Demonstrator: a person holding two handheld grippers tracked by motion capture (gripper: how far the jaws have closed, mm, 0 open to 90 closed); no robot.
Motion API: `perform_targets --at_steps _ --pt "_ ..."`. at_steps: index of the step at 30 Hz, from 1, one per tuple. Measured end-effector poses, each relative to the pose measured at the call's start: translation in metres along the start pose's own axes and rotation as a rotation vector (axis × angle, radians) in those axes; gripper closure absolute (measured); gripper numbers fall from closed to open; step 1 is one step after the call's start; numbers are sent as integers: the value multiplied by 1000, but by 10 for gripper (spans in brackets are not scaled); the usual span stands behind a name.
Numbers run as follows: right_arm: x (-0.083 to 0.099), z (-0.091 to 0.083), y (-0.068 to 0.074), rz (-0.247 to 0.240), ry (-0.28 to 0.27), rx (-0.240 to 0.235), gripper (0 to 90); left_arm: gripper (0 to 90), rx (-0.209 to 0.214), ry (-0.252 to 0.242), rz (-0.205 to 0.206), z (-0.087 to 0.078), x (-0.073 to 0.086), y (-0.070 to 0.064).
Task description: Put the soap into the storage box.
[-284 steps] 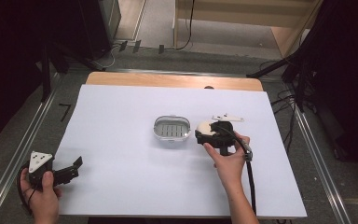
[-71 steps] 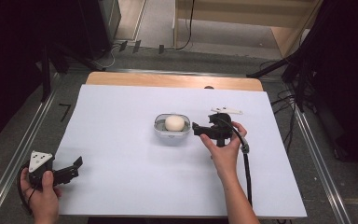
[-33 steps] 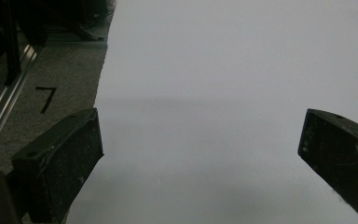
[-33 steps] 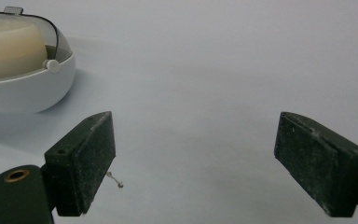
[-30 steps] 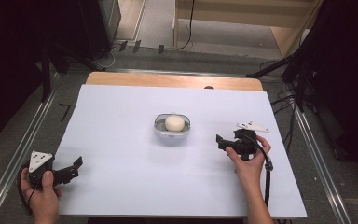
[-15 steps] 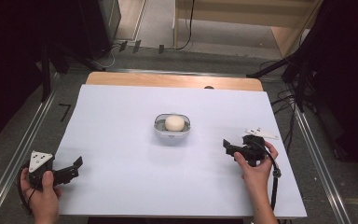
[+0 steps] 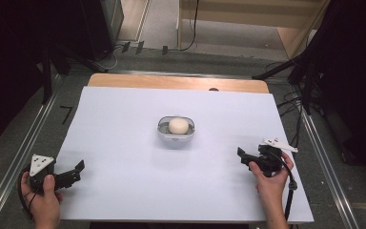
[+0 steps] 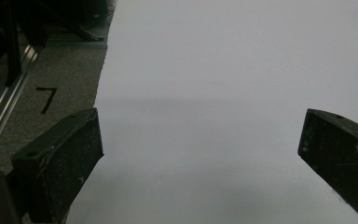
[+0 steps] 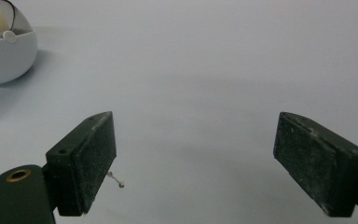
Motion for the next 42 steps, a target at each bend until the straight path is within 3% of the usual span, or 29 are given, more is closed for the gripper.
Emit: perform_targets --at_steps 7,28,42 --pt "6 -7 -9 17 -13 -12 135 3 0 0 0 0 0 0" --pt "31 -29 -50 38 -18 50 135 3 -2 0 2 0 0 0" --pt "43 -41 -65 47 -15 62 135 3 -4 2 1 0 0 0"
Point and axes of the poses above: each handheld gripper's, and its own axes: z roughly forward along the jaws, x roughly out of its underside, y roughly to its left, the point moved 10 cm from there along z, roughly forward along the jaws, and after that the axes turned 14 degrees about y, right-handed, at the moved point
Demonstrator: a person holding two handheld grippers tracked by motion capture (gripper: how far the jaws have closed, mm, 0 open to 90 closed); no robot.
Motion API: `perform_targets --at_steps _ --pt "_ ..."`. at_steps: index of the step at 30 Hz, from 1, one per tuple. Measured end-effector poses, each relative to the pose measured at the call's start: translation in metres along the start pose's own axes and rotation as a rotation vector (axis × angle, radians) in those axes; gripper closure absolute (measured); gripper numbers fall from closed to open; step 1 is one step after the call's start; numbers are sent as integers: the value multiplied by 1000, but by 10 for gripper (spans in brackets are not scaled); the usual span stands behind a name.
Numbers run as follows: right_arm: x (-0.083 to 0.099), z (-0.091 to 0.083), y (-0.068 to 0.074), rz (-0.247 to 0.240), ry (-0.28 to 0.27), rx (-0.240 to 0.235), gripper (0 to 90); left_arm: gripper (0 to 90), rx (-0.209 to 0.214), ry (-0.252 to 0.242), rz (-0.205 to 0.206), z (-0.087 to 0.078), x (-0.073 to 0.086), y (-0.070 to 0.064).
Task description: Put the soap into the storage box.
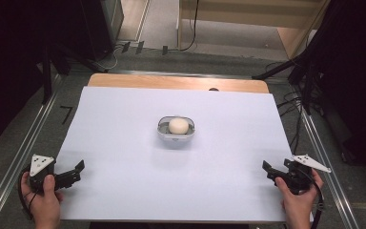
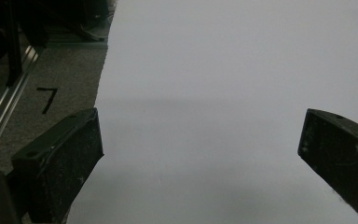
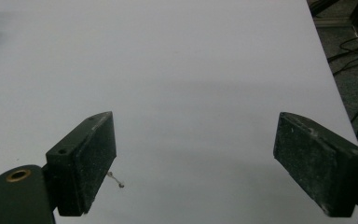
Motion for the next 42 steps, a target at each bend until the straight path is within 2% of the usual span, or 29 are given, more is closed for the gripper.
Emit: perform_targets --at_steps 4,8,24,28,34,37,39,42 --pt "3 -4 -6 2 -4 4 135 3 0 0 1 0 0 0" --pt "6 -8 -12 23 -4 5 135 3 0 0 2 0 0 0" --pt "18 -19 -32 37 -9 25 135 3 0 0 1 0 0 0" --pt "22 -20 -34 25 -10 30 135 3 2 -3 1 0 0 0" --pt "27 -23 -39 39 -7 43 135 3 3 -3 0 0 0 0" --pt "27 -24 -39 49 -20 27 135 3 3 -2 1 0 0 0" --pt "27 -24 -37 39 -33 11 136 3 1 -1 1 0 0 0" --pt "28 -24 -34 18 -45 30 142 3 3 -2 0 0 0 0"
Point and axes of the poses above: each handheld gripper's, and its own axes: z roughly forward along the jaws, x roughly out of its underside, y roughly to its left, the point moved 10 cm from there along z, roughly forward along the jaws, and after that the axes turned 14 degrees about y, right-handed, at the moved point
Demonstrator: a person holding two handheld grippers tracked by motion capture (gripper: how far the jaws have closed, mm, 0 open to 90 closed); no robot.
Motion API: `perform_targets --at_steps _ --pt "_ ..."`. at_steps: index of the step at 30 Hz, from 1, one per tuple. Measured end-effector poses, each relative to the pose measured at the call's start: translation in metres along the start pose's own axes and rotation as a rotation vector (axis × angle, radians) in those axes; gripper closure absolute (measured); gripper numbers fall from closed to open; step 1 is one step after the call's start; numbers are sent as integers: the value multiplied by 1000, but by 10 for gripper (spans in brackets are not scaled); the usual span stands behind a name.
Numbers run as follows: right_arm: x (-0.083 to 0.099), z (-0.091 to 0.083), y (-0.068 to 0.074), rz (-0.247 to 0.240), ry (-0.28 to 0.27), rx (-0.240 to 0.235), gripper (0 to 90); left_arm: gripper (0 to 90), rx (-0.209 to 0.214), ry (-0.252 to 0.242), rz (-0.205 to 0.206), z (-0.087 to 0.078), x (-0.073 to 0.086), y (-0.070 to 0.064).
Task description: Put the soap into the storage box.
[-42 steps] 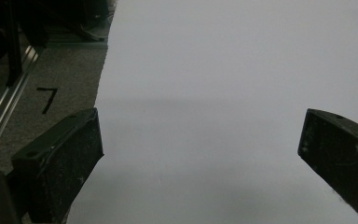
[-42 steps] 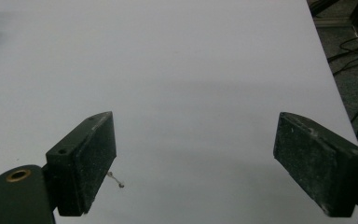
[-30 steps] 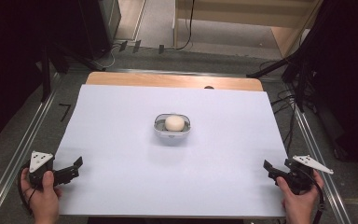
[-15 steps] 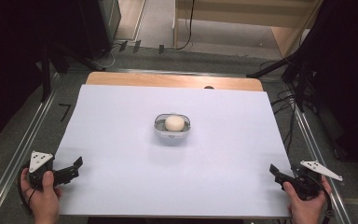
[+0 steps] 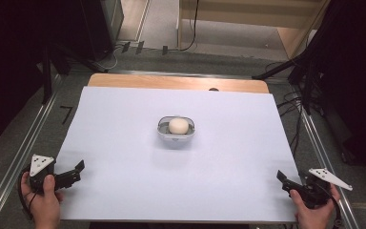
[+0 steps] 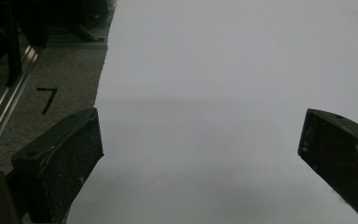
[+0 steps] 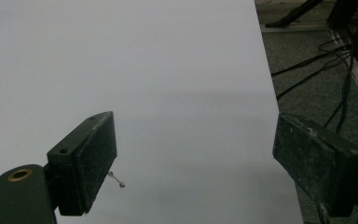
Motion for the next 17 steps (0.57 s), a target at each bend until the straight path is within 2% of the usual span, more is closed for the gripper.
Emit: perform_targets --at_steps 7,17 --pt "0 -1 1 -2 -19 6 141 3 0 -1 -1 0 0 0" --pt "1 1 3 -10 -17 15 141 3 1 2 -1 0 0 0"
Point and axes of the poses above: each handheld gripper's, and its own axes: z roughly forward along the jaws, x roughly out of its underside, y roughly to its left, the point moved 10 cm from there along z, roughly forward along the jaws, and after that the axes turned 14 degrees about y, right-handed, at the moved point
